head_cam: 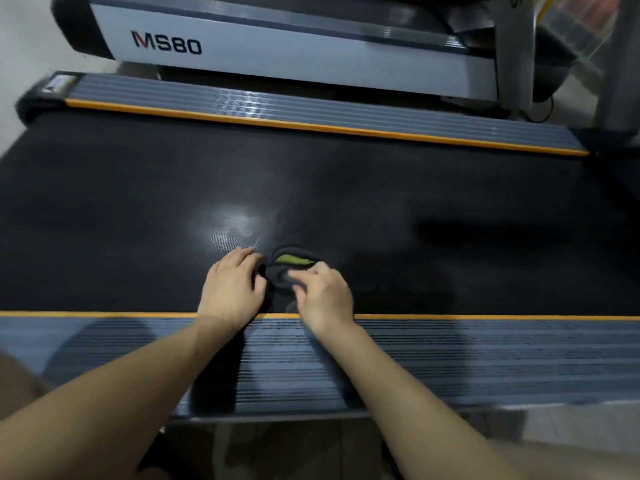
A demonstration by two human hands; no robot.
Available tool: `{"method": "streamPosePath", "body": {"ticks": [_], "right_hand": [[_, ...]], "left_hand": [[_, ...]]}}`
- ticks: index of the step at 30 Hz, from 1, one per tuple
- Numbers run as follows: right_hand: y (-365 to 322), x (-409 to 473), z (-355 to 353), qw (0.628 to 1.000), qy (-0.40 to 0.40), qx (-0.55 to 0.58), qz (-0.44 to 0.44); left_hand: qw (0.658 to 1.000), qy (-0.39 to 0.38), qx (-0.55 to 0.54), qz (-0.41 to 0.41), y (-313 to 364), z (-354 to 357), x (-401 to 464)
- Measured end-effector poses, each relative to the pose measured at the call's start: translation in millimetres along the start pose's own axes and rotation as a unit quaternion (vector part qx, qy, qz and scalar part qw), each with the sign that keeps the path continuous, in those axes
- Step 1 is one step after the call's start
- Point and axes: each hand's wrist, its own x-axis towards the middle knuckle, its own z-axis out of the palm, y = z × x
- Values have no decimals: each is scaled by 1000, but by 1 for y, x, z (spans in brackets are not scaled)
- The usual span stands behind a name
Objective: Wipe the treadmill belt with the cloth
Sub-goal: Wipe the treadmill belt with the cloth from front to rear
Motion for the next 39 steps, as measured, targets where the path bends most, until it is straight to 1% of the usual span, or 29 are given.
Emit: {"method": "streamPosePath", "body": {"ticks": [3, 5, 7, 9, 11, 13, 14, 15, 16, 17, 19, 20, 21, 23, 25, 26, 27, 28, 29, 30, 31, 32, 33, 34, 35, 36, 37, 39], "right_hand": [[2, 4, 2, 994, -28, 2, -103], [13, 12, 1, 987, -27, -29, -154], [24, 39, 4, 981, -12, -58, -185], [33, 78, 10, 981, 13, -73, -180], [38, 122, 18, 989, 55, -53, -130], [36, 156, 23, 996, 54, -34, -58], [33, 162, 23, 998, 39, -29, -50], [33, 161, 23, 997, 28, -19, -72], [34, 151, 18, 993, 15, 0, -119], [36, 133, 11, 982, -7, 26, -189], [39, 83, -5, 942, -100, 61, -314], [41, 60, -10, 923, -138, 67, -353], [41, 49, -12, 908, -159, 68, -380], [42, 59, -10, 887, -163, 50, -429], [41, 99, 1, 873, -125, 23, -470], [42, 124, 10, 878, -92, 8, -469], [42, 149, 18, 896, -48, -11, -442], [39, 173, 25, 925, -2, -22, -380], [36, 192, 29, 956, 30, -17, -290], [33, 206, 31, 979, 39, -5, -200], [26, 211, 32, 989, 34, 0, -145], [21, 205, 31, 989, 26, 6, -144], [19, 190, 29, 983, 11, 18, -183], [20, 165, 23, 968, -17, 38, -247], [25, 135, 16, 947, -64, 61, -310], [31, 102, 7, 925, -119, 83, -350], [37, 74, 0, 908, -156, 101, -375], [44, 52, -8, 893, -182, 116, -395]], "left_hand": [[1000, -12, 23, 17, -13, -11, -2], [998, -29, 55, 32, -26, -17, -7], [997, -24, 66, 14, -38, -18, -10], [998, -18, 59, -9, -43, -15, -12], [998, -12, 56, 3, -42, -10, -10], [999, -18, 51, 9, -42, -9, -7], [999, -18, 48, 5, -43, -9, -7], [999, -19, 47, 4, -45, -9, -7], [999, -21, 47, 3, -45, -8, -7], [999, -22, 49, 1, -45, -8, -7], [998, -22, 55, -9, -43, -8, -7], [998, -23, 57, -12, -42, -8, -7], [998, -22, 58, -14, -42, -8, -6], [998, -20, 59, -17, -42, -8, -7], [998, -16, 63, -20, -42, -8, -8], [998, -11, 64, -21, -42, -8, -8], [998, -4, 62, -24, -42, -8, -7], [998, 3, 62, -28, -42, -8, -6], [997, 7, 64, -32, -42, -7, -7], [997, 8, 66, -37, -41, -7, -8], [997, 12, 68, -42, -42, -6, -8], [997, 16, 66, -49, -43, -6, -8], [996, 21, 62, -55, -43, -6, -7], [996, 24, 59, -60, -43, -6, -8], [996, 27, 57, -66, -43, -6, -8], [995, 29, 59, -69, -43, -7, -8], [995, 29, 60, -68, -42, -7, -8], [996, 33, 57, -66, -41, -6, -6]]}}
